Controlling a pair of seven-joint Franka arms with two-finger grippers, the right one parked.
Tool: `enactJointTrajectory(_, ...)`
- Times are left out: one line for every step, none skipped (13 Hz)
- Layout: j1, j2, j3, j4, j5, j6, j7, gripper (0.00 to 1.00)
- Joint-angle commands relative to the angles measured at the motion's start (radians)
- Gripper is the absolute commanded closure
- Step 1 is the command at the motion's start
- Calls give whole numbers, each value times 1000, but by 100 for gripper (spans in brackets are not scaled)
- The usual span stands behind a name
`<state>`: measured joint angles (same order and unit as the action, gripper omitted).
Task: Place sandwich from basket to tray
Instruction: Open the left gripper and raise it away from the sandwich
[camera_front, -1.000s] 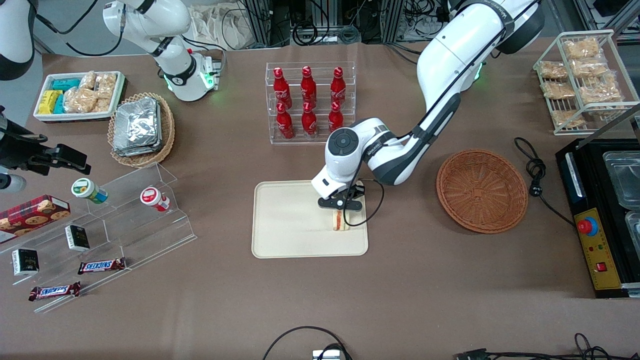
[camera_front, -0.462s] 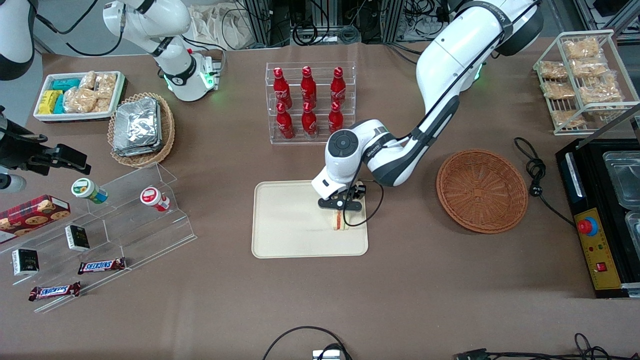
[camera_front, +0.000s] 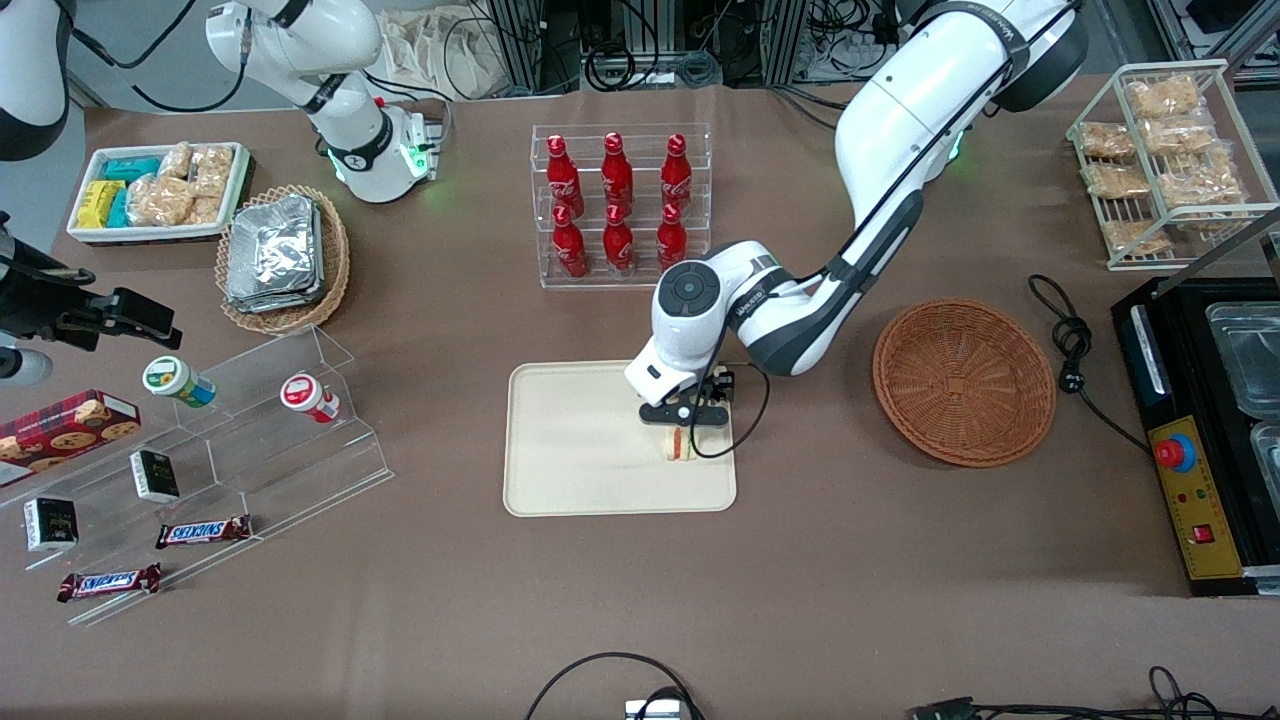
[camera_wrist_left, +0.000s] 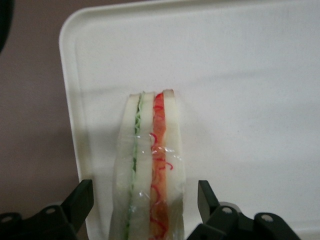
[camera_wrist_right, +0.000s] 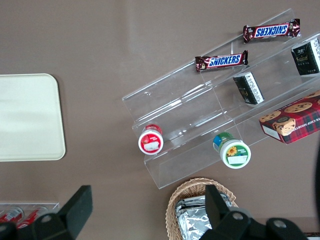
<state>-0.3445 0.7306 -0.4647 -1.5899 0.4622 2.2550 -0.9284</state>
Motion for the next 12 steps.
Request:
enactJointTrajectory(-4, -8, 1, 102, 6, -156, -26, 0)
enactJointTrajectory(-4, -10, 1, 126, 6, -194, -24, 0)
enactJointTrajectory(-2, -13, 1, 146, 6, -208, -26, 0)
enactJointTrajectory(1, -23, 1, 159, 4, -212, -26, 0)
enactJointTrajectory(22, -34, 0, 163, 1, -212, -27, 0)
enactJointTrajectory(41, -54, 0, 168, -23, -212, -27, 0)
enactJointTrajectory(51, -81, 0, 169, -57, -212, -26, 0)
enactJointTrajectory(64, -112, 1, 169, -74, -212, -26, 0)
enactJointTrajectory(93, -141, 1, 169, -85, -215, -26, 0)
enactJointTrajectory(119, -167, 0, 169, -86, -230, -24, 0)
enactJointTrajectory(139, -192, 0, 169, -86, -260, -23, 0)
enactJointTrajectory(159, -216, 0, 169, -86, -284, -20, 0)
